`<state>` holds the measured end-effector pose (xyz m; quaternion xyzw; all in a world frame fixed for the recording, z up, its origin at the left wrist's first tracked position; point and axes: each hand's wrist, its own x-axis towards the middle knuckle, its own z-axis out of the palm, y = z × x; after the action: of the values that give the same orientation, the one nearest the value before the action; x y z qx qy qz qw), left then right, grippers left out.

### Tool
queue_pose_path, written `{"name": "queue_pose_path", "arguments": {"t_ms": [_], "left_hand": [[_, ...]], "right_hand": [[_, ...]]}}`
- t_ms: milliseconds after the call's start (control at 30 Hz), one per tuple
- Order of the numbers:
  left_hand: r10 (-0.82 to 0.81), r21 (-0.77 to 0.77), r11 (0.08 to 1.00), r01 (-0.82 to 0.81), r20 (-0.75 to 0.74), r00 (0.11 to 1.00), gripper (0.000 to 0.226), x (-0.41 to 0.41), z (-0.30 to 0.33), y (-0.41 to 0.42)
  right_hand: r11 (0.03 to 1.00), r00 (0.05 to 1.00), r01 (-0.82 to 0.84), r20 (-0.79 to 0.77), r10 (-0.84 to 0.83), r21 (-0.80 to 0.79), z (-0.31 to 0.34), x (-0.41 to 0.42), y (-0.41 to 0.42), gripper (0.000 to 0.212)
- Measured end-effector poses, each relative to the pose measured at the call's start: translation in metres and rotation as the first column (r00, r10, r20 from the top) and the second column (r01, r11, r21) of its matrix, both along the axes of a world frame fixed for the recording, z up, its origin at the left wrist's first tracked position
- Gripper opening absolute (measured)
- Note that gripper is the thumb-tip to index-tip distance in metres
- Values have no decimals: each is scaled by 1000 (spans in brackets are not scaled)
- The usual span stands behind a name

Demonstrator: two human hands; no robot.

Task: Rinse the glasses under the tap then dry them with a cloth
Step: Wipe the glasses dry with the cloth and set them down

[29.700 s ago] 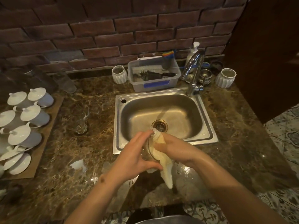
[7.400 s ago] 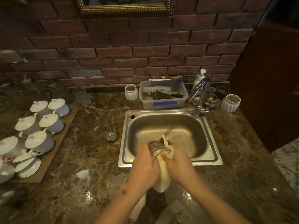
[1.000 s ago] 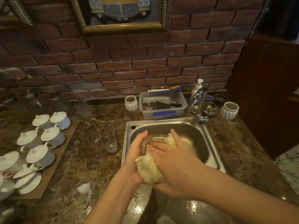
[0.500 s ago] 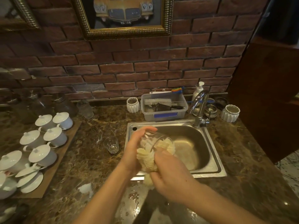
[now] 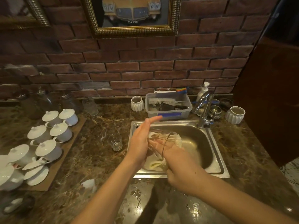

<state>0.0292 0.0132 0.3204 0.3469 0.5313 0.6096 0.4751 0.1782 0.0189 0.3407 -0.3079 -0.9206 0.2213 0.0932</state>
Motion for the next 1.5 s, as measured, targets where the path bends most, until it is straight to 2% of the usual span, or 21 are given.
{"name": "queue_pose_path", "arguments": {"t_ms": [67, 133, 233, 333, 400, 467, 533, 633, 700, 767, 867, 900, 967, 1000, 1067, 1133, 1200, 1267, 1333, 1433, 1500], "left_hand": [[89, 63, 994, -91, 30, 996, 44, 8, -2, -2], [137, 99, 985, -139, 29, 990, 39, 11, -6, -3], [-6, 29, 1000, 8, -72, 997, 35, -2, -2, 0], [-244, -260, 942, 212, -99, 965, 57, -23, 15, 3], [-281, -385, 891, 242, -49, 958, 71, -28, 13, 5], [-213, -364, 916, 170, -80, 974, 72, -26, 4, 8], [-96, -247, 967, 69, -100, 990, 65, -19, -3, 10], [80, -18, 996, -84, -162, 984, 55, -11, -9, 10], [151, 113, 983, -141, -85, 985, 57, -7, -14, 8], [195, 168, 970, -178, -90, 977, 57, -4, -14, 4], [88, 41, 996, -80, -246, 965, 59, -10, -11, 2], [-17, -68, 998, 2, -209, 978, 64, -14, -7, 3], [-164, -269, 951, 150, -28, 986, 75, -24, -1, 4], [-192, -338, 922, 190, 28, 981, 78, -28, -2, 6], [-190, -379, 909, 174, -4, 982, 77, -24, -2, 4], [-71, -344, 938, 46, -58, 996, 68, -14, -6, 5], [89, -236, 966, -105, -81, 993, 60, -7, -14, 6], [212, -78, 972, -221, -109, 971, 53, -1, -23, 7], [345, 123, 936, -329, -149, 927, 46, 8, -28, 5], [414, 355, 879, -320, -233, 880, 38, 16, -28, 0], [362, 363, 904, -227, -363, 858, 42, 11, -33, 0]], "right_hand": [[983, 969, 74, -223, -110, -166, 7, -4, -9, 71], [966, 951, 120, -253, -177, -228, 10, -5, -12, 71], [994, 981, 111, -159, -113, -24, 6, -3, -10, 60], [915, 994, -95, -13, 109, 392, -10, -1, 0, 40], [861, 974, -227, 106, 201, 455, -18, -3, 3, 36], [864, 972, -234, 126, 198, 445, -22, -3, 5, 42], [901, 989, -143, 83, 119, 409, -21, -6, 2, 59], [998, 994, 57, -93, -57, -7, -14, -10, -9, 67], [968, 949, 103, -269, -164, -227, -8, -14, -17, 69], [949, 907, 113, -360, -220, -293, -5, -16, -20, 72], [989, 967, 89, -228, -114, -119, -5, -8, -13, 62], [998, 987, 44, -155, -36, 47, -8, -6, -8, 55], [926, 990, -116, -36, 138, 360, -16, -4, 1, 39], [890, 980, -185, 14, 197, 417, -19, -6, 2, 31], [855, 968, -245, 60, 245, 458, -29, -7, 4, 21], [902, 976, -218, 78, 203, 372, -32, -7, 4, 30], [970, 995, -96, 50, 87, 225, -34, -7, 2, 50], [998, 994, 39, -95, -44, -55, -31, -8, -3, 57], [944, 931, 96, -306, -197, -316, -24, -13, -8, 68], [820, 852, 85, -386, -355, -566, -17, -11, -8, 80], [872, 883, 43, -389, -261, -488, -20, -3, -7, 76]]}}
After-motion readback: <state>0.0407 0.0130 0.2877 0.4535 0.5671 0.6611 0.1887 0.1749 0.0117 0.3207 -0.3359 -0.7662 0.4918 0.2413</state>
